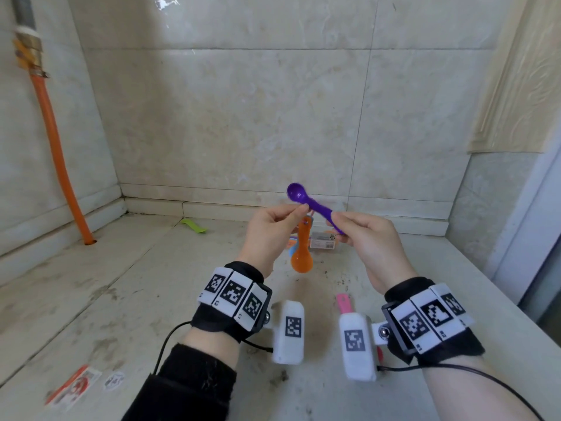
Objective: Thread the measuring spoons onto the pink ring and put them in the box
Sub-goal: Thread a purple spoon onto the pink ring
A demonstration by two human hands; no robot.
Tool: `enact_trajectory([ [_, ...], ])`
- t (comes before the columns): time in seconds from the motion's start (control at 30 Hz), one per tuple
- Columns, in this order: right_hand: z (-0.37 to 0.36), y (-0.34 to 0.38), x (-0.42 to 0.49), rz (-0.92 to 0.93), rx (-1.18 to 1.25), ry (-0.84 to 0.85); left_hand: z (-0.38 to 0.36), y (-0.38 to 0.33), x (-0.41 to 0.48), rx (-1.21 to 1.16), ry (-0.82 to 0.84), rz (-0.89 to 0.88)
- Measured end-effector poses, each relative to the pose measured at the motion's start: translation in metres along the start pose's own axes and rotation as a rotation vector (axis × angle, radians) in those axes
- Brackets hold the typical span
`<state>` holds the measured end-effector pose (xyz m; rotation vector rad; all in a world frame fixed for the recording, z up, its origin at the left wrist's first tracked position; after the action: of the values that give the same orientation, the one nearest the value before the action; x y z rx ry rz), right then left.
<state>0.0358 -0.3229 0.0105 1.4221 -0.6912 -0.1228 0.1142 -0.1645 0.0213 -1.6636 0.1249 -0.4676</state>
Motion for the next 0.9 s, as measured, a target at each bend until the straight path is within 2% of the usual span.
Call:
enact_trajectory([
  [0.17,-0.029,-0.004,-0.009,-0.065,-0.052,0.263,-0.009,0.000,-0.002,0.083,0.041,-0.022],
  [0.23,-0.032,-0.003,-0.012,-0.069,-0.095,0.303,-0.014,0.000,-0.004,0.091,0.081,-0.021],
  [0.37,-0.022,0.000,-0.008,-0.023,-0.102,0.203,-0.015,0.000,-0.005,0.101,0.091,-0.002],
  [0.47,-0.008,0.002,-0.004,-0.018,0.092,0.040,-0.008,-0.002,-0.004,0.120,0.009,-0.001],
  [0.63,0.009,0.012,-0.002,0.069,0.267,-0.113,-0.012,-0.006,-0.003,0.230,0.055,-0.047],
  [0.8,0.006,0.023,-0.003,0.128,0.378,-0.110,-0.017,-0.008,-0.006,0.156,0.086,-0.080],
  [0.9,0.004,0.026,-0.004,0.139,0.371,-0.089,-0.017,-0.009,-0.006,0.197,0.096,-0.109],
])
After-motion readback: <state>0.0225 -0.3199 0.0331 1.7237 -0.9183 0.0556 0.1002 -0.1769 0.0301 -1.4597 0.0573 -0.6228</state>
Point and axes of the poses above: each hand's wrist, its own x-axis towards the middle knuckle, its own z-axis out of the back of the hand, y = z × x, the point moved 10 cm from there along x, towards the middle knuckle, and after that the axes turned 5 degrees about z, right-handed, at the moved point
